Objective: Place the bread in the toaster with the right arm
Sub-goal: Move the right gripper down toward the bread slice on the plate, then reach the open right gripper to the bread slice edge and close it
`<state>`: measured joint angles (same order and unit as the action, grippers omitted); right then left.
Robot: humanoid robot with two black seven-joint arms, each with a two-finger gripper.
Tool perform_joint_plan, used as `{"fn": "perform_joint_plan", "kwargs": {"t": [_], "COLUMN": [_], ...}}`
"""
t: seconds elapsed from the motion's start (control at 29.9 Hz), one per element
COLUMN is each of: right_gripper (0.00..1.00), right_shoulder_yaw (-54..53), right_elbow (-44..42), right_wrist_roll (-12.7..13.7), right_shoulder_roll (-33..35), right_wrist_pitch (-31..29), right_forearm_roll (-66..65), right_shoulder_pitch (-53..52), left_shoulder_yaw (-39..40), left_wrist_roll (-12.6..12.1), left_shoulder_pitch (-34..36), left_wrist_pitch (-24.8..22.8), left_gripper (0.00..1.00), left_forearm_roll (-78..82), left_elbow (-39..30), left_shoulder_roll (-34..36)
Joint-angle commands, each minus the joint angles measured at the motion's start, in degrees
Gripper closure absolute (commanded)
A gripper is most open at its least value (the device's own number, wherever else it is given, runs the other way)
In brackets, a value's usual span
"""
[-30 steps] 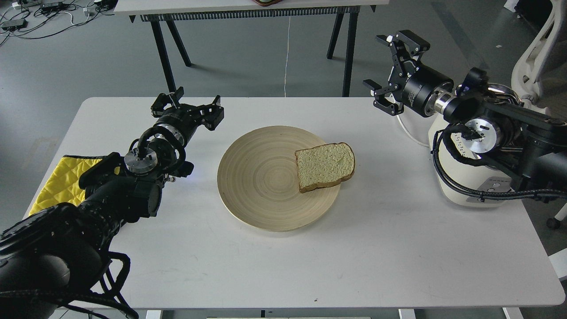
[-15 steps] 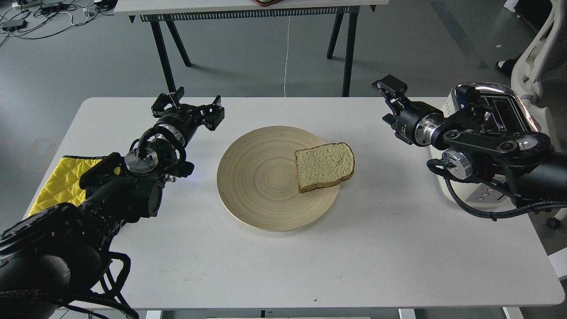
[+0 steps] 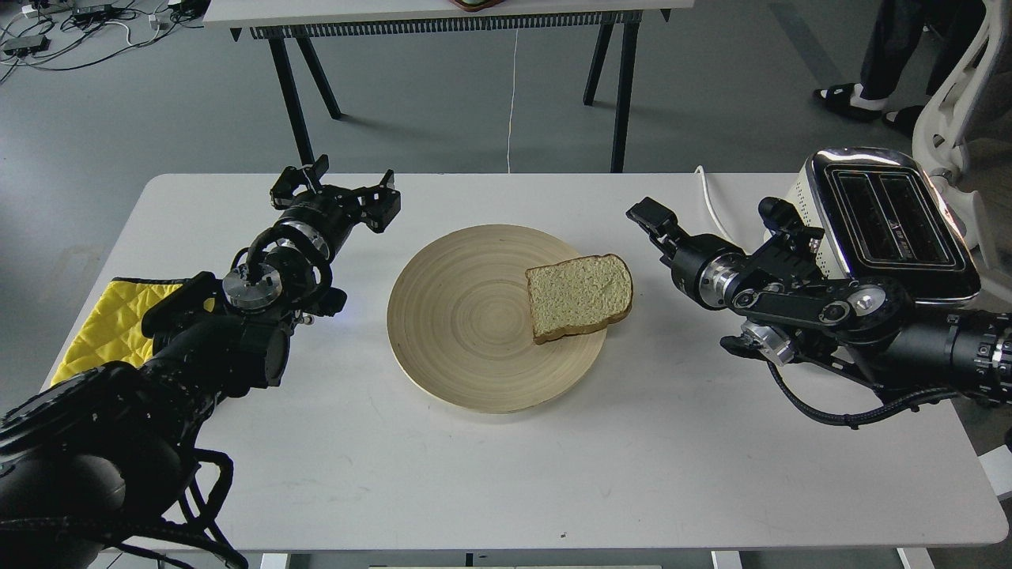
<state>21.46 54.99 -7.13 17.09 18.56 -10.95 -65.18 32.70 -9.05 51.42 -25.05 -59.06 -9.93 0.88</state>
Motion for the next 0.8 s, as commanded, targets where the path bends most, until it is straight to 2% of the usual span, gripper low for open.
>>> {"fn": "perform_joint_plan", "kwargs": {"t": [0.0,0.23,0.67,0.77], "right_gripper": [0.06,0.12,0.15,0.19], "right_shoulder_yaw": [0.3,0.6,0.6,0.6], "right_elbow": [0.1,0.9,1.7,2.6], "right_wrist_roll": [0.4,1.9,1.9,1.9], "right_shoulder_roll": [-0.6,-0.6,-1.3,-1.4], "right_wrist_pitch": [0.4,0.1,-0.3,-0.3], "right_forearm_roll": [0.0,-0.3,-2.9,-3.4], "right_shoulder_pitch": [0.4,0.5,1.0,1.3], "left_shoulder_yaw": [0.0,0.0,0.0,0.0], "left_wrist_roll": [0.0,0.0,0.0,0.0], "left_shoulder_pitch": [0.0,0.0,0.0,0.0], "left_wrist_pitch": [0.0,0.0,0.0,0.0], "left_gripper": [0.00,0.00,0.00,0.00], "left_forearm_roll": [0.0,0.0,0.0,0.0], "left_elbow": [0.0,0.0,0.0,0.0], "left_shoulder_roll": [0.0,0.0,0.0,0.0]}}
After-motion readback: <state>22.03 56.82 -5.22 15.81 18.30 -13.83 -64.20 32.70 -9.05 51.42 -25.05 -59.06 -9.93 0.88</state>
